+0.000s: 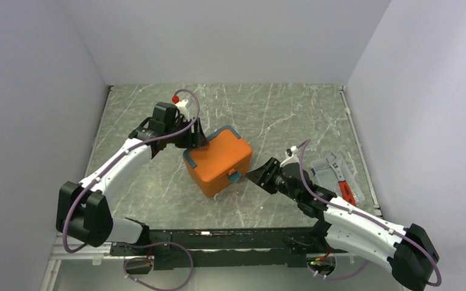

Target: Organize the medicine kit

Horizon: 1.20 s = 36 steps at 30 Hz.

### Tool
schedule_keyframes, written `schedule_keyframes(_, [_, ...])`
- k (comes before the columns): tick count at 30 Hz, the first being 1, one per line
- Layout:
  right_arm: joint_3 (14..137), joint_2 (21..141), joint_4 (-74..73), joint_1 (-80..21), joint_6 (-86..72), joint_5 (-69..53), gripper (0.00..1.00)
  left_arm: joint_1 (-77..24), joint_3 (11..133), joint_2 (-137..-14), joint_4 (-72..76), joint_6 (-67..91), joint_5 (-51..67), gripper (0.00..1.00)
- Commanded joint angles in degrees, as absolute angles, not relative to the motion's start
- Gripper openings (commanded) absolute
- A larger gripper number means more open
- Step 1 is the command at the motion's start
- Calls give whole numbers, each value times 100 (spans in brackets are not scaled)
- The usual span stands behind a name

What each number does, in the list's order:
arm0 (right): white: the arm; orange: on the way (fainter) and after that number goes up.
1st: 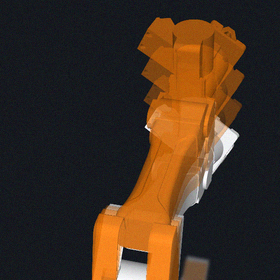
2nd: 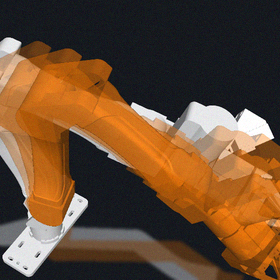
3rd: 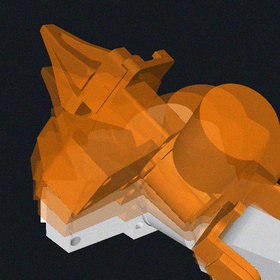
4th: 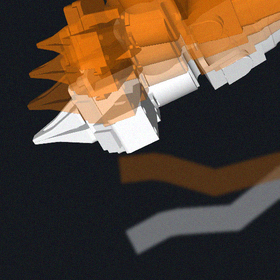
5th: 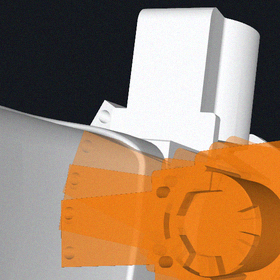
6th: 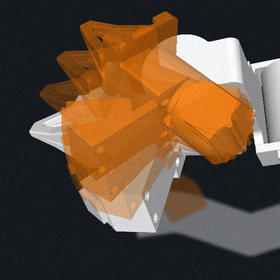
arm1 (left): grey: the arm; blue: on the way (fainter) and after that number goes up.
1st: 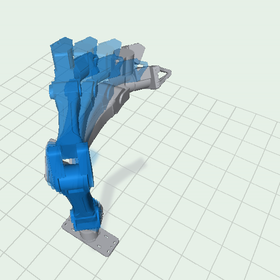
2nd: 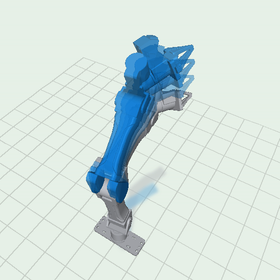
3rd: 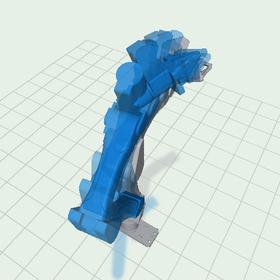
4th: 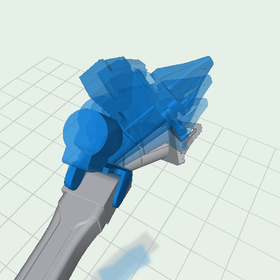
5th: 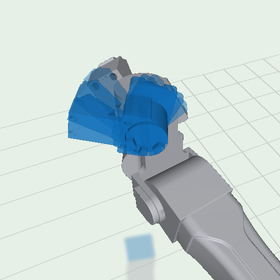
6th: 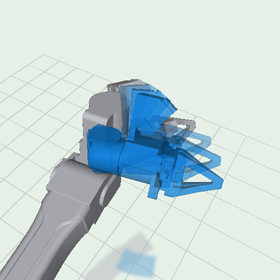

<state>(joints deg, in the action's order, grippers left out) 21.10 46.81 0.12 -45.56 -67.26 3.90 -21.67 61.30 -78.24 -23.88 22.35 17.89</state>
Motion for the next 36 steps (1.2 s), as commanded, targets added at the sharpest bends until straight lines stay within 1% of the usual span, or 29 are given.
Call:
schedule_keyframes(1, [2086, 4777, 663, -4587, -7105, 332, 53, -2156, 5733, -7488, -2064, 2393, 2280, 66])
schedule_keyframes(7, [2013, 4785, 634, -4580, -7149, 324, 54, -2161, 4824, -6905, -1705, 2782, 2661, 65])
schedule_keyframes(11, [1965, 4685, 520, -4582, -7144, 341, 54, -2162, 4488, -6557, -1704, 2925, 2702, 65])
schedule_keyframes(15, [2017, 4550, 160, -4585, -7060, 478, 54, -2163, 4365, -6220, -1861, 2915, 2541, 65])
schedule_keyframes(21, [1951, 4479, 127, -4581, -7053, 598, 53, -2167, 4333, -5964, -1903, 2995, 2634, 65])
schedule_keyframes(26, [1862, 4709, 452, -4584, -7183, 499, 48, -2166, 4405, -5924, -2029, 2968, 2746, 65])
schedule_keyframes(36, [1813, 4939, 800, -4587, -7284, 413, 43, -2265, 4102, -5736, -1887, 3144, 2937, 64])
